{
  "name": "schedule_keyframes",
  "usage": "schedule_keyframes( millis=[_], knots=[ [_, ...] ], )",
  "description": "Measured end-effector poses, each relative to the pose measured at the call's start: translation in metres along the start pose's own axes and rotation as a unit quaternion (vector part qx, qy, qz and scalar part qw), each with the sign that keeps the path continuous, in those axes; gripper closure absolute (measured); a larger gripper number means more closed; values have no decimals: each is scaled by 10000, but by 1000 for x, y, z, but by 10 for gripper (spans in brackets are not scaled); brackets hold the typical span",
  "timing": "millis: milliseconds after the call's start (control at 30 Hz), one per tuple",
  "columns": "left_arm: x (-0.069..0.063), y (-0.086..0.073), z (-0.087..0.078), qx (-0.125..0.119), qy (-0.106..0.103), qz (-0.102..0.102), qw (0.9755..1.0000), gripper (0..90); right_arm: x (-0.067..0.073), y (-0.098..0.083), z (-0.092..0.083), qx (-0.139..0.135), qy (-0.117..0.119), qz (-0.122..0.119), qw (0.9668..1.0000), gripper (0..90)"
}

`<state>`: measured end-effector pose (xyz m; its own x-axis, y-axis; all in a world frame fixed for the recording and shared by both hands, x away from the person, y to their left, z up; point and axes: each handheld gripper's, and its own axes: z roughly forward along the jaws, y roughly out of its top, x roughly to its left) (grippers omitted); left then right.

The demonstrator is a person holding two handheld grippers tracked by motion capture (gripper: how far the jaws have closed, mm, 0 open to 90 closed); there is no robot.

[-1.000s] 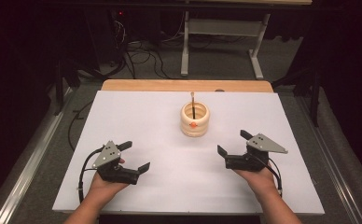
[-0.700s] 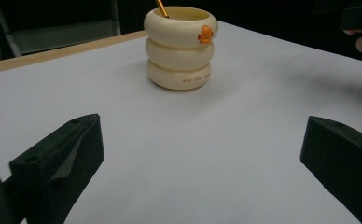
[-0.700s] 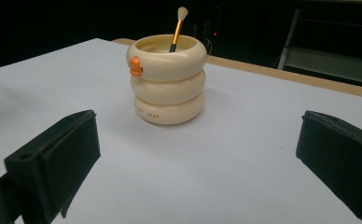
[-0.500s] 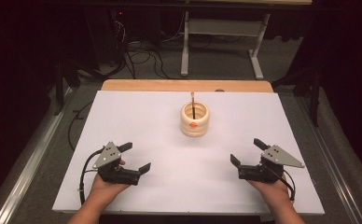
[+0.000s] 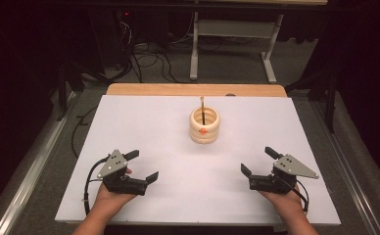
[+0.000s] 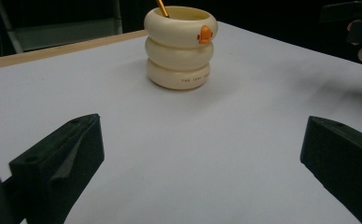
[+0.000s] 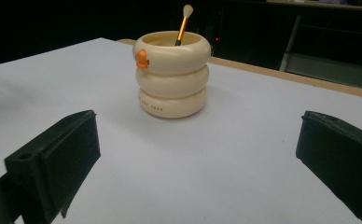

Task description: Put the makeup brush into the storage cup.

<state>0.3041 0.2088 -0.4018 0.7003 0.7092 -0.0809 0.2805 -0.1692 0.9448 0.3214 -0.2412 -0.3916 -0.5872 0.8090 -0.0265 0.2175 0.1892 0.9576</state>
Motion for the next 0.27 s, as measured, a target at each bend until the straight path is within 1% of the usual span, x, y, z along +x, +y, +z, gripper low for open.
schedule_keyframes(
  millis=[167, 267],
  knots=[
    [-1, 0, 0, 12, 5, 62, 10000, 2, 0, -2, 2, 34, 2, -17, 10000, 11],
    [0, 0, 0, 22, -3, 58, 10000, 2, 0, -2, 2, 31, 1, -3, 10000, 11]
  ],
)
